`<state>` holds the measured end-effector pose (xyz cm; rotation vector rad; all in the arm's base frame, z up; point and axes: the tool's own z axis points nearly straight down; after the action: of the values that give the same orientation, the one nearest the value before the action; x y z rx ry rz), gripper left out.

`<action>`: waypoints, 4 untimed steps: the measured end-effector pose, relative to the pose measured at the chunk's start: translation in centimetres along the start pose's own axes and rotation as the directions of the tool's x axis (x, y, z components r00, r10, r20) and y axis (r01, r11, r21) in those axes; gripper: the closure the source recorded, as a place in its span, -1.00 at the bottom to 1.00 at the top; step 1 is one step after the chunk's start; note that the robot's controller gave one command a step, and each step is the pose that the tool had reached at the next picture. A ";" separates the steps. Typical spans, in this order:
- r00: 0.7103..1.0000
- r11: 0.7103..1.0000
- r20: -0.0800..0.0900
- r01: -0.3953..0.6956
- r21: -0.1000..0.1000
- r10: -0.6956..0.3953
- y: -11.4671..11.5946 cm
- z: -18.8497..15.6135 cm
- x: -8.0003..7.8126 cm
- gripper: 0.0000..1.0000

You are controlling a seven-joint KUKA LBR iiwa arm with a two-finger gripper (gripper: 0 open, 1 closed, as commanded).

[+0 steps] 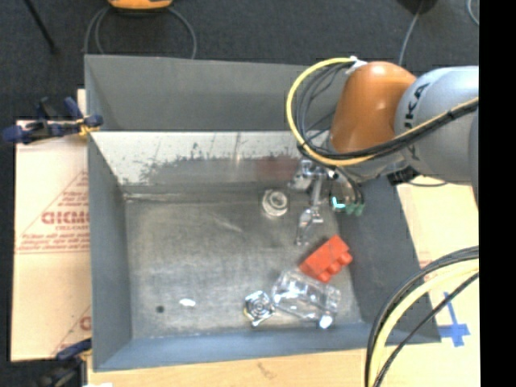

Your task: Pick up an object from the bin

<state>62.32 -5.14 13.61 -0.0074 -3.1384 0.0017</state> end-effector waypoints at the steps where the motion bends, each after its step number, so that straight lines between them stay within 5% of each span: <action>1: 0.995 0.995 0.003 -0.098 0.000 0.098 -7.0 -5.8 15.1 -1.00; 2: 0.999 0.999 0.016 0.052 0.001 -0.052 -4.0 2.9 10.9 -1.00; 3: 0.999 0.999 -0.005 0.054 -0.001 -0.054 -4.0 2.8 11.3 1.00; 4: 0.976 0.976 0.014 0.217 0.005 -0.217 -5.0 -10.3 11.6 1.00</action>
Offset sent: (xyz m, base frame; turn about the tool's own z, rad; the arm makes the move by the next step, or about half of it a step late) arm -0.1493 -0.0659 0.0566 0.0916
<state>50.72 -10.05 23.98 0.3365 -3.1344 0.0061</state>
